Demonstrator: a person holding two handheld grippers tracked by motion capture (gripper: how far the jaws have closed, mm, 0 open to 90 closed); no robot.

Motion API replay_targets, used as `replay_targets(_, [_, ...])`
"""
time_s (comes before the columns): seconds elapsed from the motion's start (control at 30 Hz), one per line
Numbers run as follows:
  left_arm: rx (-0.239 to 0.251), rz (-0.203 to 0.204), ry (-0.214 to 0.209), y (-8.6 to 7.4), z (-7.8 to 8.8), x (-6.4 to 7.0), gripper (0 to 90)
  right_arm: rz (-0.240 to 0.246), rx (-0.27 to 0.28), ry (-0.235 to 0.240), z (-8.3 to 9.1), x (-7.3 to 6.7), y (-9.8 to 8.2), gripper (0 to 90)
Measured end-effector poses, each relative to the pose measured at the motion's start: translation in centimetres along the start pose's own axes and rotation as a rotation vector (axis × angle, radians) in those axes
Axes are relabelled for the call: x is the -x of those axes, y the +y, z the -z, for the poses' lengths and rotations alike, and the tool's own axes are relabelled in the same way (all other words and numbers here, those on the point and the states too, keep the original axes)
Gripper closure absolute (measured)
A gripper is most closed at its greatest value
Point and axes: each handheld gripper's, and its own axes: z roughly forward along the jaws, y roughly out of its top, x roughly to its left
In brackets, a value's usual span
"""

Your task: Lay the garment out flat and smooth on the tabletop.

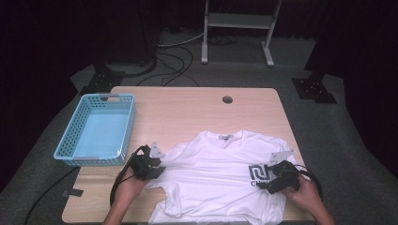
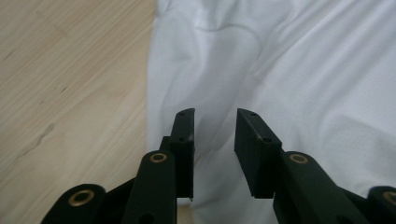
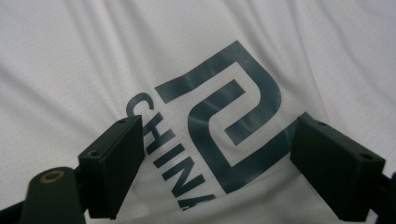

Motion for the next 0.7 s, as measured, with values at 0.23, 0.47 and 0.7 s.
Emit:
replay_targets(0.23, [0.030,-0.038,-0.077,1.6,-1.5,1.9,56.5,-0.054,0.018,-0.010,0.6,-0.1,0.3,16.0])
replay_targets(0.47, [0.043,-0.045,-0.117,2.6,-3.0,3.1,45.8,-0.122,0.020,-0.086,2.2,0.7,-0.4,12.6])
replay_targets(0.7, [0.033,-0.040,-0.126,3.1,-4.2,3.8,37.0,-0.212,-0.017,-0.146,2.8,1.1,-1.2,12.2])
